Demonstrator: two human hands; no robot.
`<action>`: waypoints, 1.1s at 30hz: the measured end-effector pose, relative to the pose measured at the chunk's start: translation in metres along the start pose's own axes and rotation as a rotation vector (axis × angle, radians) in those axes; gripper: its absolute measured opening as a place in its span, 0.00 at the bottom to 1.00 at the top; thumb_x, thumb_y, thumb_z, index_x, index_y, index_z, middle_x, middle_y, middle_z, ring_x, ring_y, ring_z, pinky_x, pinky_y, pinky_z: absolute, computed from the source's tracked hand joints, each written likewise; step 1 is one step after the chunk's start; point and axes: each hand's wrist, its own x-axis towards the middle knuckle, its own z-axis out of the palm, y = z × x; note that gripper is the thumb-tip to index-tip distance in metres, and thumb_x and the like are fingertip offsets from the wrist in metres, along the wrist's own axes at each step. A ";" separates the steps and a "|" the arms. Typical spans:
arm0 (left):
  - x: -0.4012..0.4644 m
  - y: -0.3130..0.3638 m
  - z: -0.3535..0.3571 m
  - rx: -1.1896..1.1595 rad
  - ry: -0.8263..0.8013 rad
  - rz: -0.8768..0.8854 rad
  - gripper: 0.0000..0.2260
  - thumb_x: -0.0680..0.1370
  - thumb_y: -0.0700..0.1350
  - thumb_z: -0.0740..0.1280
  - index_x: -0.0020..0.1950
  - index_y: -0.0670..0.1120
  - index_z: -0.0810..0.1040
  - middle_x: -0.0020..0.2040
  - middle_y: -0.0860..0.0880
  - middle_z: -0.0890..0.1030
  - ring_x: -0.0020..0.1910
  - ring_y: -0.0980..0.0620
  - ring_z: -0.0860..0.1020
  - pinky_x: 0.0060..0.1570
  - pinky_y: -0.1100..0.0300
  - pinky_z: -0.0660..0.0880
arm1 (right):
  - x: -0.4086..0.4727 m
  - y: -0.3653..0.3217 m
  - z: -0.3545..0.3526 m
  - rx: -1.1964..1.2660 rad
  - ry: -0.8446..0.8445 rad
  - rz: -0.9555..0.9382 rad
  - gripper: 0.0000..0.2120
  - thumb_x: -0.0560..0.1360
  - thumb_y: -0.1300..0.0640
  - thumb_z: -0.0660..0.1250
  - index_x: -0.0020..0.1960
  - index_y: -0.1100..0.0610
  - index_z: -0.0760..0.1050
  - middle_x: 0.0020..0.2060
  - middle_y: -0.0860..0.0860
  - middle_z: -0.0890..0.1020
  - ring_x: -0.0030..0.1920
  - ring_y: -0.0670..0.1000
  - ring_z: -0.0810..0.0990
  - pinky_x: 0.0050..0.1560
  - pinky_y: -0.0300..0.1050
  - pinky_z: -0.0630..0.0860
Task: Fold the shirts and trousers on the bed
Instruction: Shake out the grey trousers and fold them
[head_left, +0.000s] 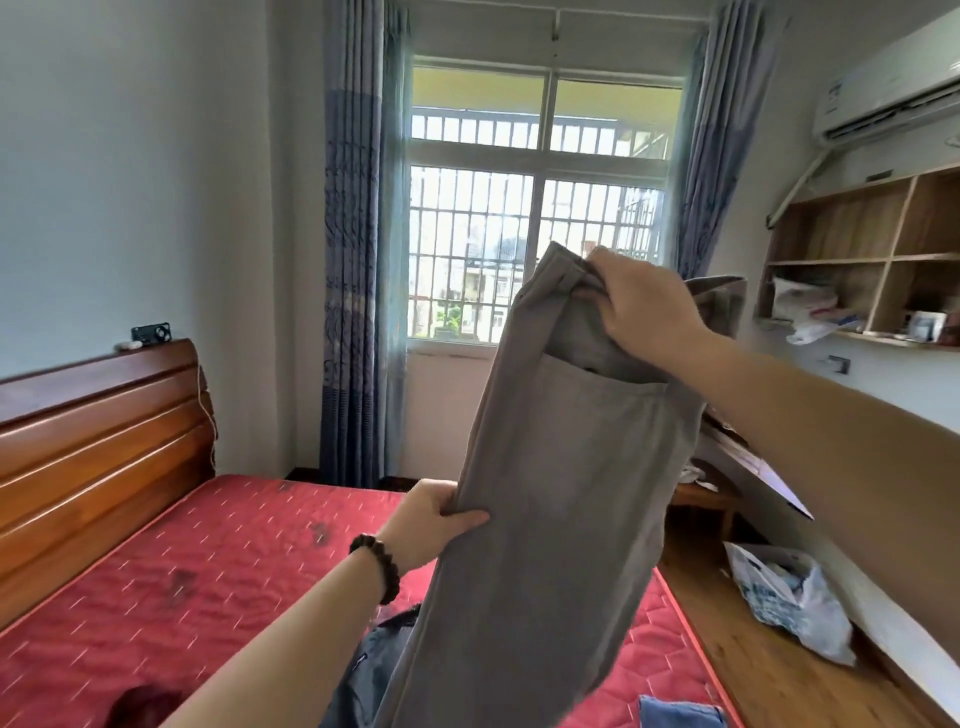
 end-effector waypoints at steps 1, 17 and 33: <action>-0.014 0.001 0.004 -0.022 0.011 -0.016 0.06 0.73 0.42 0.73 0.48 0.42 0.84 0.47 0.46 0.85 0.46 0.50 0.83 0.50 0.55 0.80 | -0.003 0.000 -0.011 -0.018 0.013 -0.005 0.05 0.79 0.57 0.60 0.51 0.59 0.69 0.42 0.60 0.79 0.42 0.63 0.78 0.39 0.52 0.68; -0.082 0.165 0.025 -0.236 0.277 0.145 0.09 0.71 0.39 0.75 0.48 0.36 0.81 0.48 0.41 0.84 0.46 0.47 0.82 0.53 0.46 0.79 | -0.067 -0.035 -0.098 0.451 0.055 0.031 0.21 0.70 0.43 0.72 0.55 0.56 0.73 0.51 0.46 0.77 0.52 0.49 0.76 0.54 0.45 0.71; -0.088 0.170 -0.016 -0.432 0.245 0.141 0.08 0.72 0.35 0.71 0.51 0.37 0.80 0.49 0.40 0.83 0.51 0.41 0.80 0.56 0.45 0.77 | -0.216 -0.029 -0.047 1.672 -0.388 0.755 0.33 0.54 0.48 0.83 0.55 0.56 0.77 0.51 0.52 0.83 0.53 0.52 0.81 0.53 0.49 0.78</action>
